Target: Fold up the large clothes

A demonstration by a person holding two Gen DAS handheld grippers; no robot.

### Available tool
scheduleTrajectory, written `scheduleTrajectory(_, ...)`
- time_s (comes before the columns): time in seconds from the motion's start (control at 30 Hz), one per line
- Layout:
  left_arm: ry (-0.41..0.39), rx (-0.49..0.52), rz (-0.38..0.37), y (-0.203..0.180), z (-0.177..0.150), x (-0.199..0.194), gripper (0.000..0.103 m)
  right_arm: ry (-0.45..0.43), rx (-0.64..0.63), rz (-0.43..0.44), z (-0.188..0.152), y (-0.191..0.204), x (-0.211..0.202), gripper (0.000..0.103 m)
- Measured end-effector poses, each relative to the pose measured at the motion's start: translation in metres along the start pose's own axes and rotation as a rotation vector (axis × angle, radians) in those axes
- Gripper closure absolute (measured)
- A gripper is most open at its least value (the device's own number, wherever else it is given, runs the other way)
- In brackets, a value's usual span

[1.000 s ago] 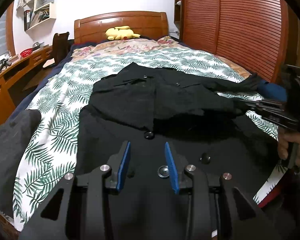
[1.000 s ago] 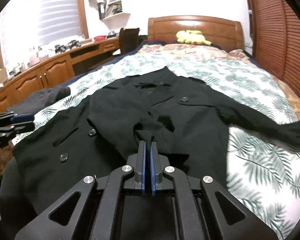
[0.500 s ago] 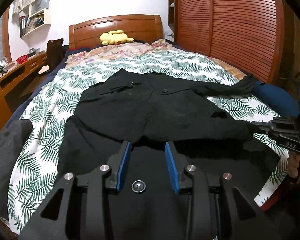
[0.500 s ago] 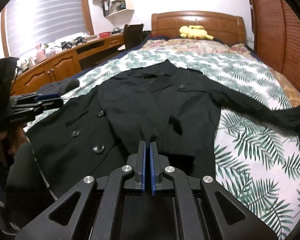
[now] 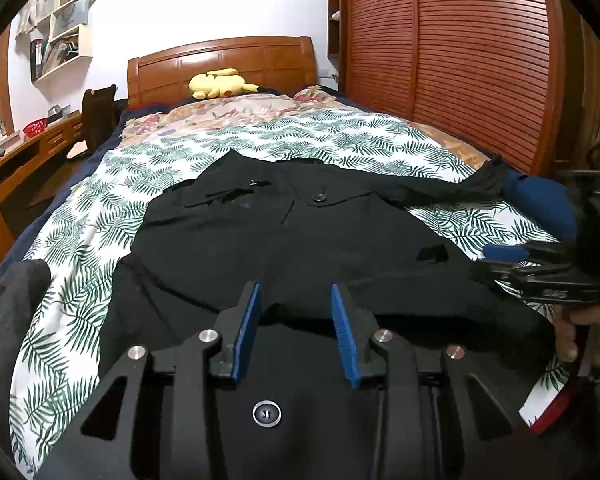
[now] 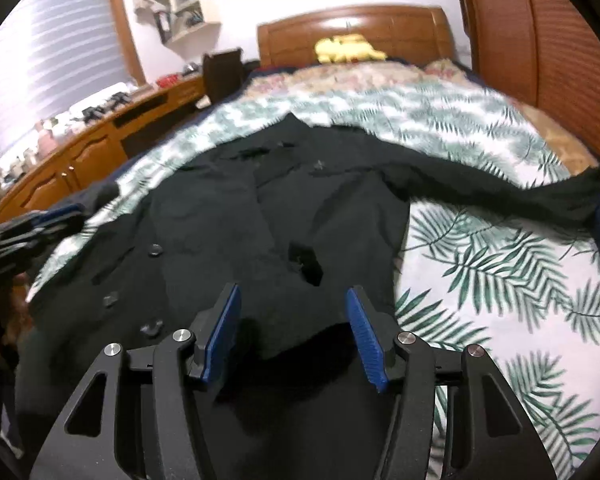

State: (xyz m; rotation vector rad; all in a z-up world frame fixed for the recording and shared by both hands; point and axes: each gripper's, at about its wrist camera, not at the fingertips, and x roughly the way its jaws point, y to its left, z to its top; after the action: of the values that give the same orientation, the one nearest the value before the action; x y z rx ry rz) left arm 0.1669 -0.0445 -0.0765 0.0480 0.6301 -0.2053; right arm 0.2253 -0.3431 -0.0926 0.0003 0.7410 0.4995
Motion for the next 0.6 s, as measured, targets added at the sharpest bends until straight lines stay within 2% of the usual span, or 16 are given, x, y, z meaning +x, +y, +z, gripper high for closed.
scheduleTrajectory(0.13,-0.001,0.016,0.000,0.003,0.004,0.010,0.068,0.087,0.010,-0.051,0.001,-0.006,0.035,0.048)
scheduleTrajectory(0.17,-0.003,0.019,-0.002,0.004,0.006,0.013,0.068,0.104,0.009,-0.056,-0.001,-0.007,0.041,0.058)
scheduleTrajectory(0.23,-0.007,0.022,-0.007,0.005,0.009,0.018,0.068,0.133,-0.022,-0.045,-0.008,-0.005,0.048,0.088)
scheduleTrajectory(0.27,-0.012,0.023,-0.011,0.006,0.011,0.022,0.068,0.126,-0.040,-0.053,-0.010,-0.003,0.047,0.097)
scheduleTrajectory(0.4,-0.032,0.016,-0.032,0.008,0.017,0.033,0.068,0.045,-0.055,-0.130,-0.008,-0.003,0.022,0.098)
scheduleTrajectory(0.5,-0.042,0.014,-0.047,0.008,0.016,0.042,0.068,0.024,-0.067,-0.155,-0.004,-0.004,0.010,0.096)
scheduleTrajectory(0.53,-0.041,0.010,-0.049,0.008,0.015,0.045,0.068,0.032,-0.071,-0.148,-0.004,-0.003,0.008,0.093)
scheduleTrajectory(0.6,-0.037,0.000,-0.059,0.009,0.012,0.050,0.068,0.026,-0.082,-0.172,-0.004,-0.002,0.005,0.072)
